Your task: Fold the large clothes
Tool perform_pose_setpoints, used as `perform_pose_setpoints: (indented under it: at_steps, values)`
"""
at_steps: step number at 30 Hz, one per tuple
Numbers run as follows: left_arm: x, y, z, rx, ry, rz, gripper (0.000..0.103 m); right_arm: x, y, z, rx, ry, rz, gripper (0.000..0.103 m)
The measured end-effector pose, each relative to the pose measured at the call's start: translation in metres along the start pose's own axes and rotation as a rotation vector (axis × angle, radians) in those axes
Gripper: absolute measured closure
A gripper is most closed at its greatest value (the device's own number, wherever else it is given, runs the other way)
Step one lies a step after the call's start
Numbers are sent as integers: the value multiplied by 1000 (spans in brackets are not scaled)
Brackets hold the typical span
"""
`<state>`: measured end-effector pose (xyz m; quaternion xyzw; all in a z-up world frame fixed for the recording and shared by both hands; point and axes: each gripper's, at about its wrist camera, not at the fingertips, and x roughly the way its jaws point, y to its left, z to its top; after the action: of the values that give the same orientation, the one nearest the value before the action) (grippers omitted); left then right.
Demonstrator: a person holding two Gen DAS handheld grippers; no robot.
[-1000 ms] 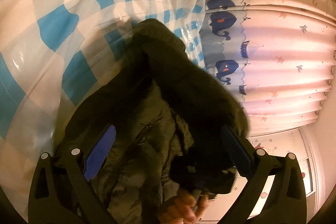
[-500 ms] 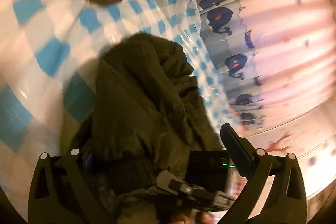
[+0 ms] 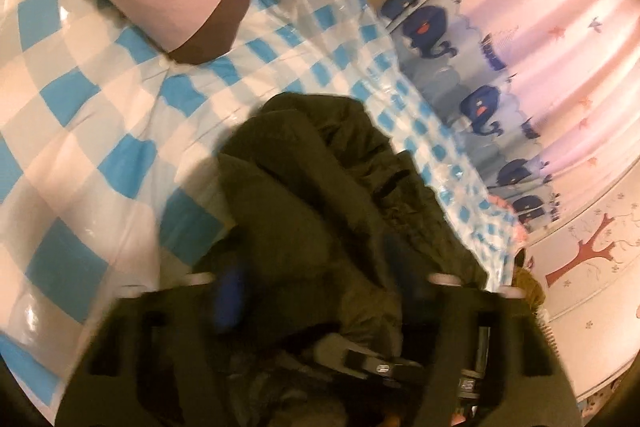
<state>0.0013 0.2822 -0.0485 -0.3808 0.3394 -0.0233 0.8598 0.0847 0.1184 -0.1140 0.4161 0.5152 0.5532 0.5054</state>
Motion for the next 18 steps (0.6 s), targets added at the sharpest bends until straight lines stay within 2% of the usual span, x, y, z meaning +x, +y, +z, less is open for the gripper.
perform_pose_setpoints:
  at_steps: [1, 2, 3, 4, 5, 6, 9, 12, 16, 18]
  values:
    - [3, 4, 3, 0, 15, -9, 78, -2, 0, -1, 0, -3, -1, 70]
    - [3, 4, 3, -3, 12, -14, 83, -2, 2, -1, -1, -10, -2, 65]
    - [2, 3, 4, -3, 7, -27, 86, -1, 5, -1, -3, -14, -2, 64]
    - [-1, 1, 5, 4, -6, -28, 90, -1, 6, -2, -4, -16, -5, 59]
    - [-4, -1, 8, 15, -20, -21, 91, -2, 8, -2, -4, -19, -15, 48]
    - [-7, -5, 11, 24, -27, -25, 92, -4, 9, -1, -5, -21, -21, 46]
    - [-10, -8, 24, 6, 12, -36, 92, -15, 19, 2, -45, -46, 7, 46]
    - [-11, -7, 21, 22, 58, -53, 91, -22, 22, 6, -39, -60, 30, 46]
    - [-11, -7, 23, 35, 37, -33, 96, -30, 23, 7, -51, -43, -13, 45]
    - [-12, -11, 30, 45, 7, -7, 98, -34, 33, 3, -94, -48, -77, 45]
